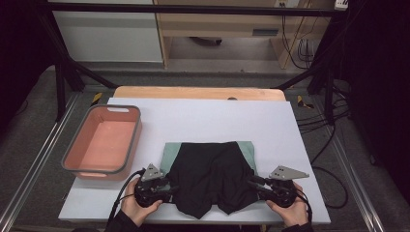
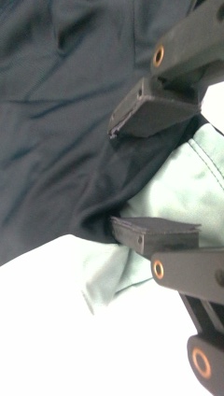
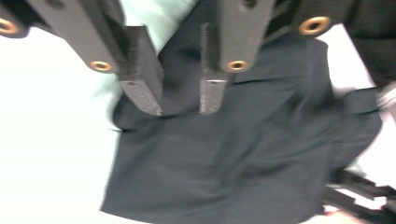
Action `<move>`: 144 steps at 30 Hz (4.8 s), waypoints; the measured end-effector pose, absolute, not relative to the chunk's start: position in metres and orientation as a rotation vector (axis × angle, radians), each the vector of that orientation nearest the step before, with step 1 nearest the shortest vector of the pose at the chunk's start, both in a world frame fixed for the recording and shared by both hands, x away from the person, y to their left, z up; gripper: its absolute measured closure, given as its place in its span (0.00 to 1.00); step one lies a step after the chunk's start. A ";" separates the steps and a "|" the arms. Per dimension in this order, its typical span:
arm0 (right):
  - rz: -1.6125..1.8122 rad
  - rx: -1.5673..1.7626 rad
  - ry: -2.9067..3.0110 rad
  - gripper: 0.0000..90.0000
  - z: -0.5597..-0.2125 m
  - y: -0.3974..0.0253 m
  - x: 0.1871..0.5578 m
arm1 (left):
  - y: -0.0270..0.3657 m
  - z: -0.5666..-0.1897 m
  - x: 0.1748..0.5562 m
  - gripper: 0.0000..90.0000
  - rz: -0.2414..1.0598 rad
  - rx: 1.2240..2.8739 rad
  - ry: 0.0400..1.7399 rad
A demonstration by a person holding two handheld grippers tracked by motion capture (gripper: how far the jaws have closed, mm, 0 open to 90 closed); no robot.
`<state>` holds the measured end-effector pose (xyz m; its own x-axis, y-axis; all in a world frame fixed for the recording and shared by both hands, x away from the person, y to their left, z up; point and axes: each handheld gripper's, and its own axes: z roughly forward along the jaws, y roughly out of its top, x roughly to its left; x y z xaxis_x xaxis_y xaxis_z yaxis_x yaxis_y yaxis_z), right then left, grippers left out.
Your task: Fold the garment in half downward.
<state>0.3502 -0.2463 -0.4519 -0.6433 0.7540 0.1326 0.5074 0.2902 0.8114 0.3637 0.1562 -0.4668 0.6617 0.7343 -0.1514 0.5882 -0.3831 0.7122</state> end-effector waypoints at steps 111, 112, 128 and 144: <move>1.216 1.300 2.016 0.45 -0.447 -0.242 0.455 | 0.177 -0.445 0.464 0.41 0.450 1.951 1.102; 1.217 1.288 2.011 0.41 -0.446 -0.242 0.451 | 0.178 -0.443 0.460 0.38 0.437 1.944 1.092; 1.314 1.269 2.068 0.09 -0.445 -0.236 0.408 | 0.179 -0.436 0.425 0.04 0.343 2.016 0.959; 1.354 1.253 2.112 0.04 -0.443 -0.227 0.398 | 0.170 -0.433 0.427 0.02 0.263 2.048 0.985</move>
<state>0.3984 -0.2274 -0.4433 -0.5557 0.8139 0.1700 0.4943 0.1589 0.8547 0.4265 0.1704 -0.4330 0.6708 0.7254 -0.1542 0.5520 -0.3495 0.7570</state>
